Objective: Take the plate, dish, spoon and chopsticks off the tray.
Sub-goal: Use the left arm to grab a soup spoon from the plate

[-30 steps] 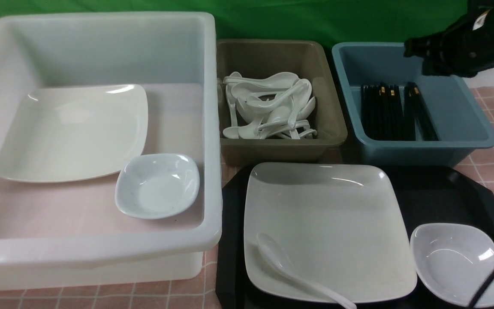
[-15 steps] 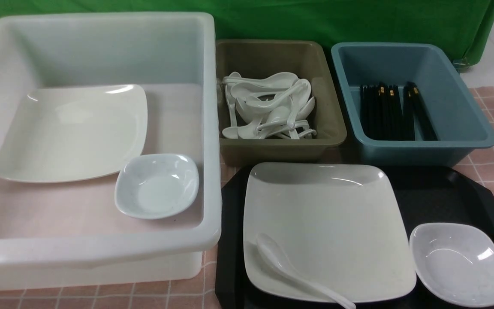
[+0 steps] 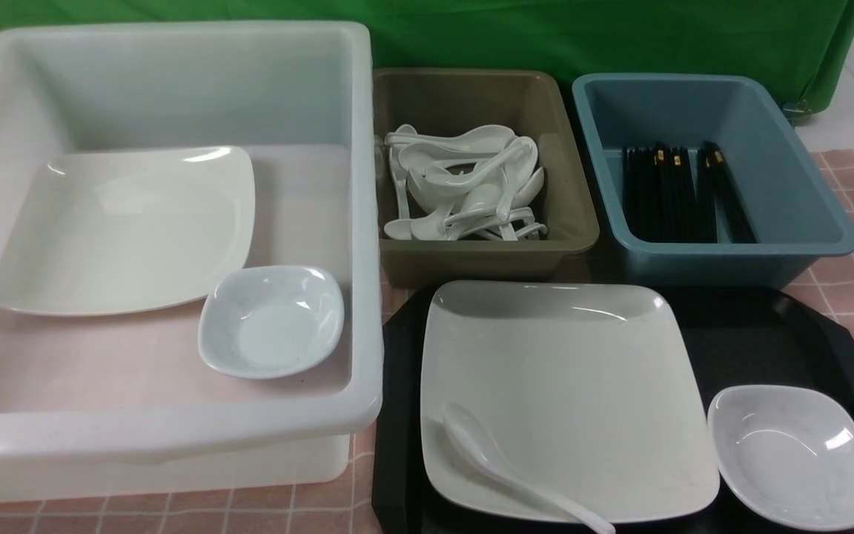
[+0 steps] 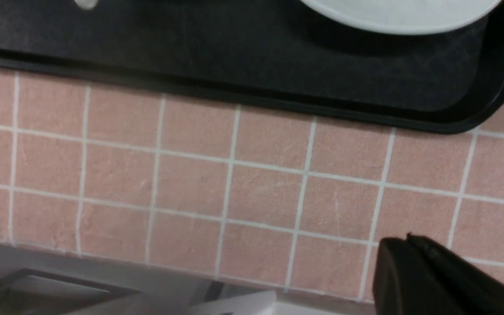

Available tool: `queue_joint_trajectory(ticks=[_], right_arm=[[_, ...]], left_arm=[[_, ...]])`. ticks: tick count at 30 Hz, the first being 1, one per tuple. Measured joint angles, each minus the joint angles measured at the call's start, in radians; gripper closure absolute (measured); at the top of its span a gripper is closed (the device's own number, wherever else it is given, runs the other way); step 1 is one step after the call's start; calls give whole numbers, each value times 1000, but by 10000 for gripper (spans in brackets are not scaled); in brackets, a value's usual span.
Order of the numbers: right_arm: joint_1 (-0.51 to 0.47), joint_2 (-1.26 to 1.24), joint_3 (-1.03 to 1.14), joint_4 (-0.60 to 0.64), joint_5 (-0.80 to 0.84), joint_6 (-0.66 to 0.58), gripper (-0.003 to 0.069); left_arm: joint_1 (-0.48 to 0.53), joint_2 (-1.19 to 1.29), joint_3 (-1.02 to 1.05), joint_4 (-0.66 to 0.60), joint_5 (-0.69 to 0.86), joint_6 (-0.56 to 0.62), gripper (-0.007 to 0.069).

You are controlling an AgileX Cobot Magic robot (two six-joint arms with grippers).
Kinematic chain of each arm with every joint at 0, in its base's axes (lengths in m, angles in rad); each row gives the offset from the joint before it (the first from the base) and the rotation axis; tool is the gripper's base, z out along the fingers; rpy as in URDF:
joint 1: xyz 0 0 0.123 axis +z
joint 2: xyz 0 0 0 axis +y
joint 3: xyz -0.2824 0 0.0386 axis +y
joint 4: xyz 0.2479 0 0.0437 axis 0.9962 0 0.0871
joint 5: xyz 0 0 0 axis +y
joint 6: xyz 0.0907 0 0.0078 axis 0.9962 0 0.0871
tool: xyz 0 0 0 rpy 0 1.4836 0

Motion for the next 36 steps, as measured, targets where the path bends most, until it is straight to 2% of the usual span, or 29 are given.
queue_joint_trajectory(ticks=[5, 7, 10, 11, 12, 13, 14, 16, 21, 24, 26, 27, 28, 29, 33, 34, 36], right_arm=[[0, -69, 22, 16, -10, 0, 606], [0, -91, 22, 60, -20, -16, 600], [0, -94, 22, 145, -36, -94, 596], [0, -94, 22, 195, -42, -130, 594], [0, -93, 22, 286, -58, -216, 586], [0, -93, 22, 298, -60, -227, 586], [0, -82, 22, 399, -73, -314, 570], [0, -60, 22, 519, -84, -417, 523], [21, 46, 22, 705, -135, -584, 328], [94, 142, 22, 724, -191, -604, 261], [167, 199, 22, 725, -254, -609, 243], [167, 206, 22, 725, -254, -610, 242], [258, 280, 10, 700, -332, -608, 228], [293, 315, -4, 680, -360, -600, 221], [432, 504, -110, 506, -457, -471, 172], [441, 534, -123, 482, -460, -456, 162], [483, 643, -200, 349, -471, -372, 134]], left_arm=[[0, 0, 0, -18, -11, 0, 620], [0, 0, 0, -97, -36, -2, 620], [0, 0, 0, -188, -53, -8, 620], [0, 0, 0, -208, -56, -8, 620], [0, 0, 0, -233, -59, -8, 620], [0, 0, 0, -233, -59, -8, 620], [0, 0, 0, -243, -59, -8, 620], [0, 0, 0, -247, -59, -8, 620], [0, 0, 0, -247, -59, -8, 620], [0, 0, 0, -248, -59, -8, 620], [0, 0, 0, -249, -59, -8, 620], [0, 0, 0, -249, -59, -8, 620], [0, 0, 0, -250, -59, -8, 620], [0, 0, 0, -250, -59, -8, 620], [0, 0, 0, -250, -59, -8, 620], [0, 0, 0, -250, -59, -8, 620], [0, 0, 0, -250, -59, -8, 620]])
